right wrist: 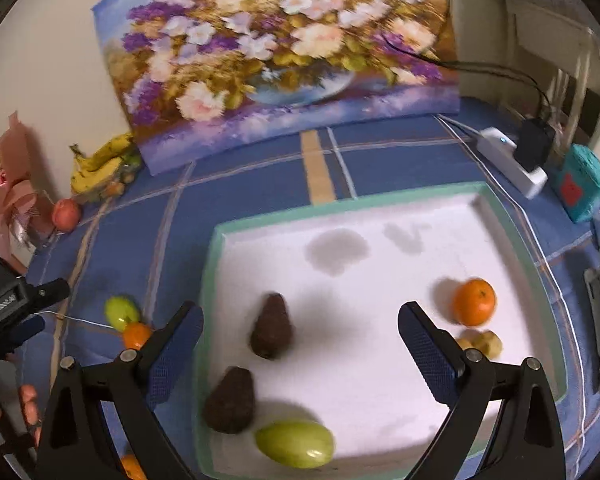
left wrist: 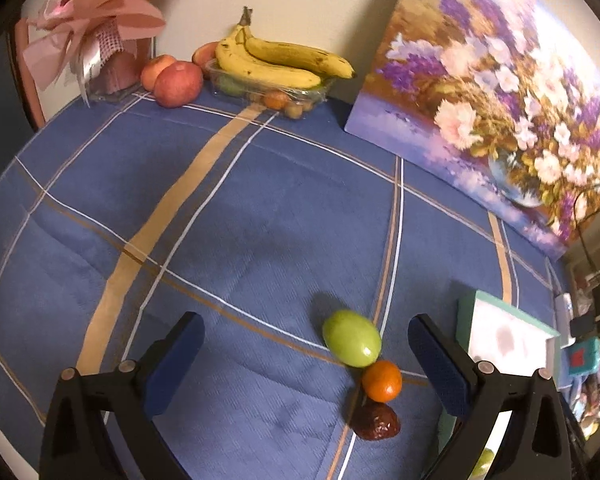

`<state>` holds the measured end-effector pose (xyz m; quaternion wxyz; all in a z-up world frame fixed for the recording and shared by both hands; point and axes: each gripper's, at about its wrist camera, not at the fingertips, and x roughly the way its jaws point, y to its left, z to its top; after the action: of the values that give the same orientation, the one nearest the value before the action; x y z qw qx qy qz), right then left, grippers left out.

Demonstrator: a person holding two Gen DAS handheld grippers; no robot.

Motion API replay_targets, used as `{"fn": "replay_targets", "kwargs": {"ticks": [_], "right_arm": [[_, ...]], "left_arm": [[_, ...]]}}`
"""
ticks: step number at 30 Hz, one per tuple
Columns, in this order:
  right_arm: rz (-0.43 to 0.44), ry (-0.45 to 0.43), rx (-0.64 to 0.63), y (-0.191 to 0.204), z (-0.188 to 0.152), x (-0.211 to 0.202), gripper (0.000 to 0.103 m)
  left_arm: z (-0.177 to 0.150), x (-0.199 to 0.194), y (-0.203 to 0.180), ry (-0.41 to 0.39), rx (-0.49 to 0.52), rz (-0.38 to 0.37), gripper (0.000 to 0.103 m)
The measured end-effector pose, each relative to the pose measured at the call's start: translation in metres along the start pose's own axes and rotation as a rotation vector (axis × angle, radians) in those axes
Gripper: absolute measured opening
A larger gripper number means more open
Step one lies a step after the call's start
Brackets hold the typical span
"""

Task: Organize fruits
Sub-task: 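Withdraw both open grippers from the tray toward the remaining fruits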

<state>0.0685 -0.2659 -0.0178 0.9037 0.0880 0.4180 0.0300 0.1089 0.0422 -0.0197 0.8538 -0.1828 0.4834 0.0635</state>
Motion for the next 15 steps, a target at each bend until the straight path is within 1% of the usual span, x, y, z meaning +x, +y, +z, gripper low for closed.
{"fn": "replay_targets", "kwargs": {"ticks": [2, 6, 10, 15], "right_arm": [[0.026, 0.008, -0.030, 0.013, 0.004, 0.002, 0.098], [0.098, 0.024, -0.033, 0.035, 0.014, 0.006, 0.098], [0.108, 0.028, -0.037, 0.059, 0.026, 0.011, 0.098], [0.142, 0.027, -0.057, 0.084, 0.035, 0.014, 0.098]], "left_arm": [[0.004, 0.000, 0.004, 0.000, 0.001, -0.008, 0.103], [0.012, -0.006, 0.011, 0.001, 0.013, -0.018, 0.103], [0.023, -0.013, 0.022, -0.030, -0.008, 0.011, 0.103], [0.036, -0.015, 0.039, -0.027, -0.068, -0.002, 0.102]]}}
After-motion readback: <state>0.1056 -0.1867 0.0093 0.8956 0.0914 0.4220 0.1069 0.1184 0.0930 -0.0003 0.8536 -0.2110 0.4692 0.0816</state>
